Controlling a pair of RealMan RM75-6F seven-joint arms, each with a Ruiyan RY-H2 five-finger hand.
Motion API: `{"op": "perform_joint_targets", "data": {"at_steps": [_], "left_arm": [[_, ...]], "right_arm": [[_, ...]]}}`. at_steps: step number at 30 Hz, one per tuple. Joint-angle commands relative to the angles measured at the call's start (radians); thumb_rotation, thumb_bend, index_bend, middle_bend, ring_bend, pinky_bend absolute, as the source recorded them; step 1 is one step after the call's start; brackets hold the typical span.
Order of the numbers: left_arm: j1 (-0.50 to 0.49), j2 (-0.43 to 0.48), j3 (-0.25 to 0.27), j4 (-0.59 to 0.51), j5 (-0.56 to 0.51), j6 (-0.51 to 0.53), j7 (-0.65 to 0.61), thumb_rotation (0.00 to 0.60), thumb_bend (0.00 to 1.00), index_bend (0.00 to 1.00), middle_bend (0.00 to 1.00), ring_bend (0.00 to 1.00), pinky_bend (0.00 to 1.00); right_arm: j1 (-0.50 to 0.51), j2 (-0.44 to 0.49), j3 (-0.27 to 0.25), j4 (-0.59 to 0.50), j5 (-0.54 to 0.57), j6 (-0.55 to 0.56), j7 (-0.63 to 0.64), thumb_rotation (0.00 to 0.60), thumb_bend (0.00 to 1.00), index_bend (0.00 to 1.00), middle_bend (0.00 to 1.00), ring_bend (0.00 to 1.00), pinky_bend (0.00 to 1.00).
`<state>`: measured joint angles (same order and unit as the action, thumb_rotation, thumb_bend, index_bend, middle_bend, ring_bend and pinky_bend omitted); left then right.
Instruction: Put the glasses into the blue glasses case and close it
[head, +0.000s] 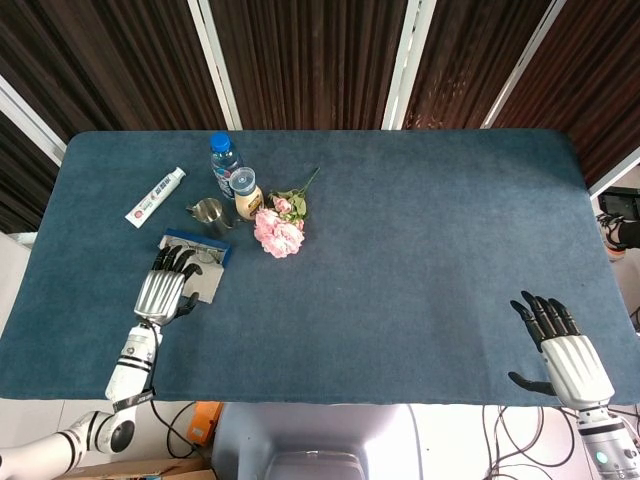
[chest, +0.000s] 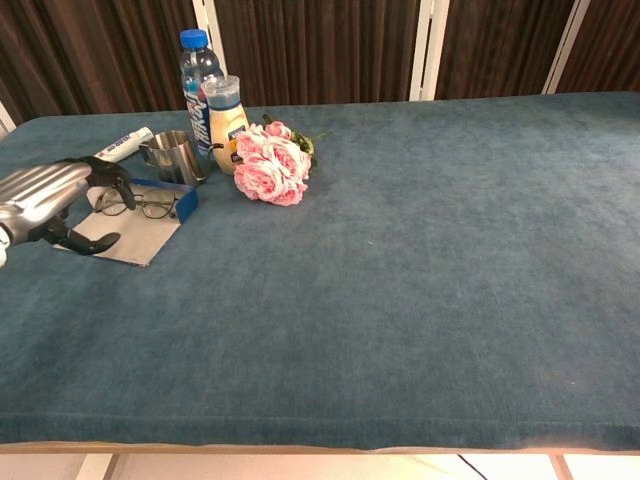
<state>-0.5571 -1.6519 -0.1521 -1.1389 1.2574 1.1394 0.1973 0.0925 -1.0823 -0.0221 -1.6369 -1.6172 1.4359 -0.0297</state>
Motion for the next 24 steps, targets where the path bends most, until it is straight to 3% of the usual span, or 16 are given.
{"op": "perform_joint_targets", "data": {"at_steps": [1, 24], "left_arm": [[0.011, 0.009, 0.008, -0.005, -0.022, -0.020, 0.018, 0.600, 0.32, 0.37, 0.14, 0.05, 0.09], [-0.001, -0.078, 0.003, 0.174, -0.014, -0.061, 0.003, 0.600, 0.28, 0.30, 0.12, 0.04, 0.08]], "right_arm": [[0.000, 0.000, -0.001, 0.000, -0.001, -0.001, -0.001, 0.600, 0.10, 0.00, 0.00, 0.00, 0.00], [0.000, -0.002, 0.000, 0.000, 0.004, -0.002, -0.011, 0.600, 0.10, 0.00, 0.00, 0.00, 0.00]]}}
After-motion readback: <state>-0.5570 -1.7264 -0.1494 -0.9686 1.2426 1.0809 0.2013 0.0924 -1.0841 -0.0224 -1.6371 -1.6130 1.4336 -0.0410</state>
